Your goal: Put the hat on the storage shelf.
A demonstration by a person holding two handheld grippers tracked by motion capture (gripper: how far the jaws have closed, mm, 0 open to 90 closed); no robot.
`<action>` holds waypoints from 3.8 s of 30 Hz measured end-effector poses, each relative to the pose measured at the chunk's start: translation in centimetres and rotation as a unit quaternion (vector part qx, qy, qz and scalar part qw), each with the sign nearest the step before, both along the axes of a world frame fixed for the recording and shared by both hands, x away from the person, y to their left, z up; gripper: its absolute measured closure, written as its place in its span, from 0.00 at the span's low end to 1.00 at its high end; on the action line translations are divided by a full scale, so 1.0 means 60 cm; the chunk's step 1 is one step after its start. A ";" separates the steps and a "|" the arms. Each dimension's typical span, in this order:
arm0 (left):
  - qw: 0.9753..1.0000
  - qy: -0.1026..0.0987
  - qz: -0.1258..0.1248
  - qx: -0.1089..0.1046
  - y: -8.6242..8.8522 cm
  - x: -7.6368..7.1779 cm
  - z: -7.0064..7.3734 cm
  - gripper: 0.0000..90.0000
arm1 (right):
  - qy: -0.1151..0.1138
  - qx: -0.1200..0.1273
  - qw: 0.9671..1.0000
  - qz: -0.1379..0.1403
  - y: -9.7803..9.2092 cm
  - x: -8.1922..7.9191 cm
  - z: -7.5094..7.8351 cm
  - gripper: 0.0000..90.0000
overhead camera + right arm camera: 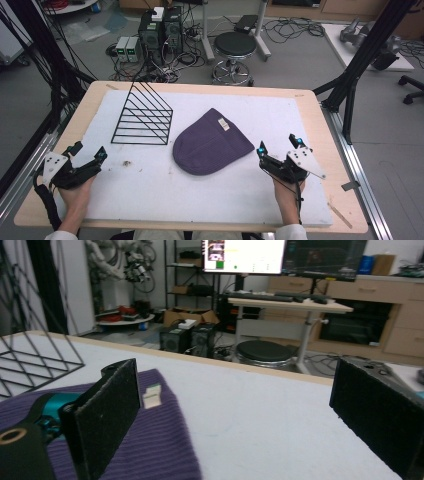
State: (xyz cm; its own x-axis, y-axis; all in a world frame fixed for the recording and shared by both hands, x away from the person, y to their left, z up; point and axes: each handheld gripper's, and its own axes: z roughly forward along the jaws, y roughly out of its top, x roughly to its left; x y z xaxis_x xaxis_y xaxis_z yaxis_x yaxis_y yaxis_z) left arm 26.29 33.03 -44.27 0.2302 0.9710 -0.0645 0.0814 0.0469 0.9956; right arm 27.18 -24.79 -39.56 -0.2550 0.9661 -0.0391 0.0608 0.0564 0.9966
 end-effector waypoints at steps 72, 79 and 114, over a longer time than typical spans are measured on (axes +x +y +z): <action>1.000 0.000 -0.013 -0.007 -0.001 0.001 0.001 0.20 | 0.198 -0.175 0.895 0.359 0.287 0.098 -0.028 0.08; 1.000 0.001 -0.014 -0.008 0.001 0.003 0.000 0.20 | 0.228 -0.209 0.878 0.366 0.298 0.102 -0.048 0.08; 1.000 0.003 -0.021 -0.009 -0.002 0.003 -0.002 0.20 | 0.276 -0.239 0.869 0.334 0.280 0.132 -0.073 0.58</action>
State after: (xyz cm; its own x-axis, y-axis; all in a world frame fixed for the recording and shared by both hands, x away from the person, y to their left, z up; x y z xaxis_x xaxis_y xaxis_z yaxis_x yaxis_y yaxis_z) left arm 26.47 32.89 -44.37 0.2696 0.9593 -0.0836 0.0900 0.0614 0.9941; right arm 35.08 -7.98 -43.96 -0.8597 0.5032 -0.0882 0.3175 0.6615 0.6794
